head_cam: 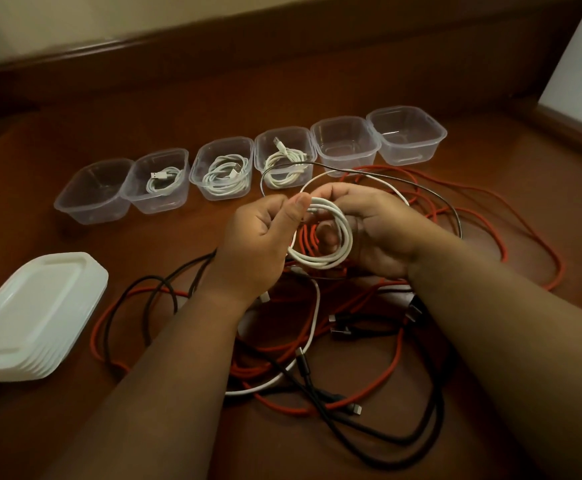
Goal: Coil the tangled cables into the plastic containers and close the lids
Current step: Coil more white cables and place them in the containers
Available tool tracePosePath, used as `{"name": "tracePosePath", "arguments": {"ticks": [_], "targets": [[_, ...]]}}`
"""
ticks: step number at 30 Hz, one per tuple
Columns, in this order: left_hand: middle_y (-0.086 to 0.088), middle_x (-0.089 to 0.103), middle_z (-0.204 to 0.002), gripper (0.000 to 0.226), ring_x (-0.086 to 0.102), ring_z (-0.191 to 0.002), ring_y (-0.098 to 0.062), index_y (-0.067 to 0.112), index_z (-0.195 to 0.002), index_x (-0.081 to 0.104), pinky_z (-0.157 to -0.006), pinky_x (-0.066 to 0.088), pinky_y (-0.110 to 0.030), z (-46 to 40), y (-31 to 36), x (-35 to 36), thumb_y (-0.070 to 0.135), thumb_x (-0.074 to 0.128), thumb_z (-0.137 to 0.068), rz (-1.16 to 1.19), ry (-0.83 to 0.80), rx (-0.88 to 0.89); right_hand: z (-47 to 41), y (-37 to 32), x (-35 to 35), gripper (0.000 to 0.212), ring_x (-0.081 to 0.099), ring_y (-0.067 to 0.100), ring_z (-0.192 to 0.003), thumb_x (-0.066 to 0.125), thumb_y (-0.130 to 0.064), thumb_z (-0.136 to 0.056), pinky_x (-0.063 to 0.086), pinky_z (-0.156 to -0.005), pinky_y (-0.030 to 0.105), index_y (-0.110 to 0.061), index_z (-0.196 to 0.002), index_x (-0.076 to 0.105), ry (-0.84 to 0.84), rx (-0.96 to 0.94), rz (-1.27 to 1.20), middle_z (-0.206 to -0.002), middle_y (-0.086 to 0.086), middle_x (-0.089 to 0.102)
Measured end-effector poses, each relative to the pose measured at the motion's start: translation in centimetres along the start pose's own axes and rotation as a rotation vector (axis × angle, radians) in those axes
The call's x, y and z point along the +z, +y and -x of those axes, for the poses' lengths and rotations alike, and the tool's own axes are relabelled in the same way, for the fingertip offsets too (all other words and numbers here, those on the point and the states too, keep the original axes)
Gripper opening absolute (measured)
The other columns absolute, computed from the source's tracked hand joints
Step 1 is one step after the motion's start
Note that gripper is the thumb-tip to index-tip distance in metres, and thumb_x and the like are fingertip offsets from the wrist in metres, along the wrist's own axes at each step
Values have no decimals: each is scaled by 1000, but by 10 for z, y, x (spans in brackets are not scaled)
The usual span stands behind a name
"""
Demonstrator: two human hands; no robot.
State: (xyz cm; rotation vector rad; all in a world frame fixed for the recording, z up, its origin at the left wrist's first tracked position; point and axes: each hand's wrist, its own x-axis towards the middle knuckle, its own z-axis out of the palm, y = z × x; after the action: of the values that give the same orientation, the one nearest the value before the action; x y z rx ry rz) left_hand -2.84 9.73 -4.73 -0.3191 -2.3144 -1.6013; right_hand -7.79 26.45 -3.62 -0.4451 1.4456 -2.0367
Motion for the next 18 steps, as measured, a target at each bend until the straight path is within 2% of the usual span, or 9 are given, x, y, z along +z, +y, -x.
{"name": "tracePosePath", "arguments": {"ticks": [1, 2, 5, 7, 10, 12, 14, 16, 18], "targets": [[-19, 52, -59, 55, 43, -52, -31, -6, -97, 67, -50, 38, -39, 0, -1, 0, 46, 49, -100, -40, 14, 11, 0, 0, 0, 16, 54, 13, -55, 44, -1, -97, 49, -50, 21, -2, -104, 59, 13, 1, -4, -71, 6, 62], [-20, 53, -61, 58, 44, -52, -31, -9, -98, 65, -51, 39, -40, 0, -1, 0, 47, 50, -99, -66, 28, 18, 1, 0, 2, 17, 53, 14, -56, 44, -2, -97, 48, -50, 22, -1, -103, 59, 35, -11, -2, -72, 7, 60], [2, 42, -51, 57, 35, -46, -8, -10, -92, 64, -45, 32, -27, 0, 0, 0, 44, 50, -99, -126, 89, 16, -1, 3, 4, 18, 52, 15, -61, 48, -11, -95, 47, -53, 23, 0, -98, 63, 123, -83, 19, -77, 8, 59], [8, 37, -48, 54, 33, -45, -6, -8, -87, 64, -44, 28, -24, -1, -1, 0, 42, 50, -99, -176, 134, 21, -2, 5, 3, 27, 54, 19, -70, 56, -21, -92, 46, -58, 26, 1, -102, 65, 175, -139, 75, -86, 11, 62], [6, 37, -50, 50, 33, -46, -7, -3, -79, 63, -44, 28, -26, -1, -3, 0, 40, 51, -100, -241, 193, 39, 0, 7, 2, 15, 62, 25, -80, 67, -15, -90, 54, -67, 33, -7, -103, 70, 225, -290, 363, -94, 16, 64], [8, 37, -49, 49, 33, -45, -7, 1, -74, 60, -44, 27, -27, -1, -5, 1, 40, 51, -101, -278, 210, 49, 1, 10, 4, 11, 66, 25, -86, 70, -16, -89, 59, -76, 39, -19, -100, 71, 294, -410, 637, -98, 10, 64], [9, 36, -48, 49, 32, -43, -6, 4, -70, 58, -43, 26, -26, -1, -8, 1, 42, 51, -101, -276, 211, 58, 0, 13, 6, 13, 63, 21, -86, 72, -20, -88, 57, -77, 40, -26, -100, 71, 372, -474, 769, -97, 1, 58], [9, 37, -48, 50, 33, -44, -6, 5, -70, 56, -43, 27, -27, -2, -11, 1, 45, 51, -99, -268, 213, 71, -1, 14, 7, 14, 64, 21, -89, 73, -21, -87, 57, -79, 42, -25, -101, 73, 399, -476, 758, -99, 3, 59], [8, 37, -49, 53, 33, -45, -6, 5, -69, 55, -43, 28, -30, -2, -11, 2, 49, 50, -97, -272, 216, 81, -2, 13, 8, 14, 66, 29, -90, 74, -17, -86, 57, -80, 47, -19, -101, 74, 393, -471, 689, -101, 13, 64]]}}
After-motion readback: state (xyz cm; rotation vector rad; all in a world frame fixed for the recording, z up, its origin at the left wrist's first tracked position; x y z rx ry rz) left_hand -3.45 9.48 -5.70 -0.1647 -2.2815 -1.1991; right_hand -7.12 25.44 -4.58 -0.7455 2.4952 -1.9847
